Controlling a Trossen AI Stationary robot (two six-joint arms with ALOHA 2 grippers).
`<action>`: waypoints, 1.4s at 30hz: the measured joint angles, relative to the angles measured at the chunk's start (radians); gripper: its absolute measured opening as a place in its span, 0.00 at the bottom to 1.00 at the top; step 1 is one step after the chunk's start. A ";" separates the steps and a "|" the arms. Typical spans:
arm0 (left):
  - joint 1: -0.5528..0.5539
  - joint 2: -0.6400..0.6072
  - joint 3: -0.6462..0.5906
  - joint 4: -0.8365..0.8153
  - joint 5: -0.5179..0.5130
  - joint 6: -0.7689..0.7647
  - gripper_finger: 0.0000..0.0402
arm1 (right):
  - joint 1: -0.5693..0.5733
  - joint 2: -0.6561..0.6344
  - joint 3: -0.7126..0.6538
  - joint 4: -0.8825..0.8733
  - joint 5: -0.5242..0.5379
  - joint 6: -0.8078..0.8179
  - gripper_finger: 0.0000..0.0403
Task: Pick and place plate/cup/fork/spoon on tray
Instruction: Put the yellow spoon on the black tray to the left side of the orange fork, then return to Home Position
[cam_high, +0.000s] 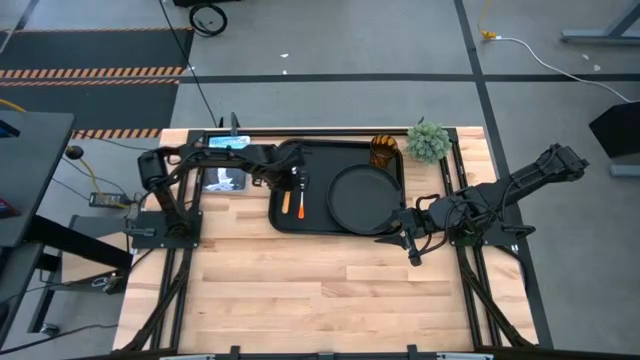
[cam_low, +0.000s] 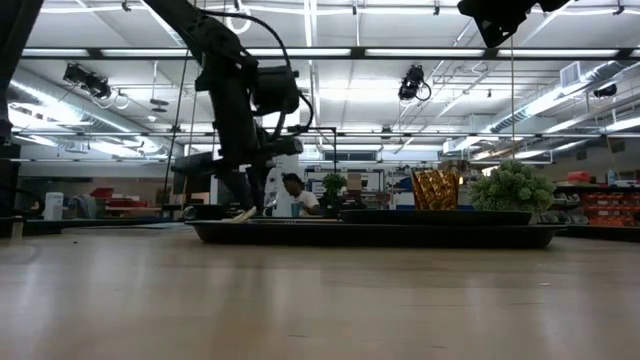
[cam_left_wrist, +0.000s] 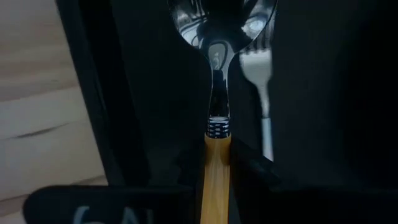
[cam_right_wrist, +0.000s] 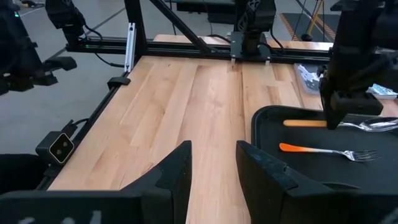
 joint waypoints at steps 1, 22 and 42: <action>0.000 0.009 0.000 0.000 0.000 0.001 0.16 | 0.000 0.000 0.000 0.000 0.000 0.000 0.33; -0.002 0.076 0.000 0.012 0.012 0.012 0.34 | 0.000 0.000 0.000 0.001 0.000 0.007 0.33; -0.073 0.071 0.274 -0.394 0.119 0.393 0.35 | 0.000 -0.043 -0.099 0.074 -0.010 0.034 0.33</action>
